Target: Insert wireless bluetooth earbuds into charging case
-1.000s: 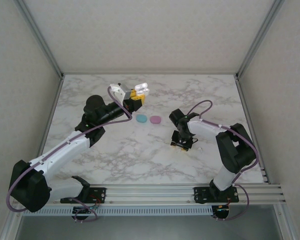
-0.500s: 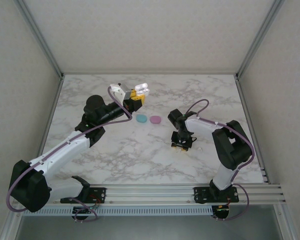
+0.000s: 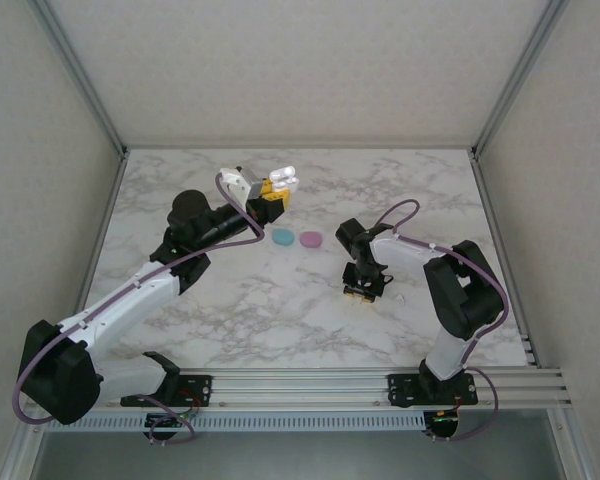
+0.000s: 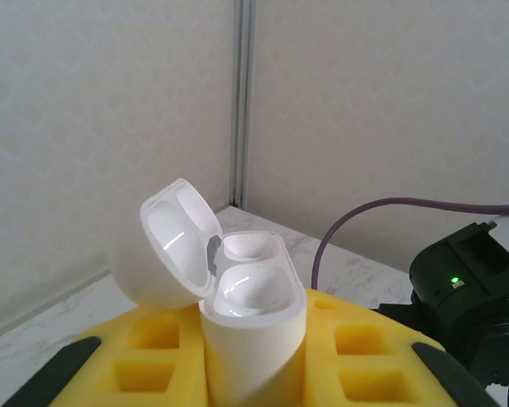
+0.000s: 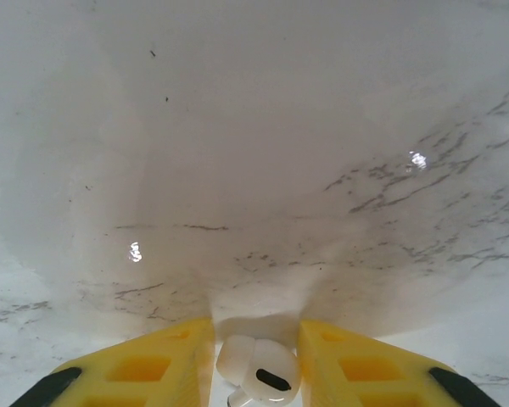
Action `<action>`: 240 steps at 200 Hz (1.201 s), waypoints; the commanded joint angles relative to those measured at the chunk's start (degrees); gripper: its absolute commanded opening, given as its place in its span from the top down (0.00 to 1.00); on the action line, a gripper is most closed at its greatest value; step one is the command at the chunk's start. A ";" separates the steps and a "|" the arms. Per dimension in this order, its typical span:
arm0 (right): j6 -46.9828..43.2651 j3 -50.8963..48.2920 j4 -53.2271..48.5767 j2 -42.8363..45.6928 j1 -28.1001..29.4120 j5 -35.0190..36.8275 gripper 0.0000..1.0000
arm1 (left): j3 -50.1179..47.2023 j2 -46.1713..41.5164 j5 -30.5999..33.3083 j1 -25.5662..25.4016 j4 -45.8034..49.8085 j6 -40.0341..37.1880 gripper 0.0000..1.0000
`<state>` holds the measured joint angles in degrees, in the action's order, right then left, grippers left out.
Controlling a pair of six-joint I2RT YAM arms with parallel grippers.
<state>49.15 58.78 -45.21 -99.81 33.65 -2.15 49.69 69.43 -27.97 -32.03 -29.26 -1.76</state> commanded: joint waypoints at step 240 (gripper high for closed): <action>-18.35 10.18 2.31 20.30 1.77 8.33 0.74 | 1.06 1.39 -1.48 0.61 0.69 0.39 1.00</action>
<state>40.53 62.61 -43.03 -83.92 35.03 2.90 49.69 69.49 -27.97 -32.03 -29.15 -1.74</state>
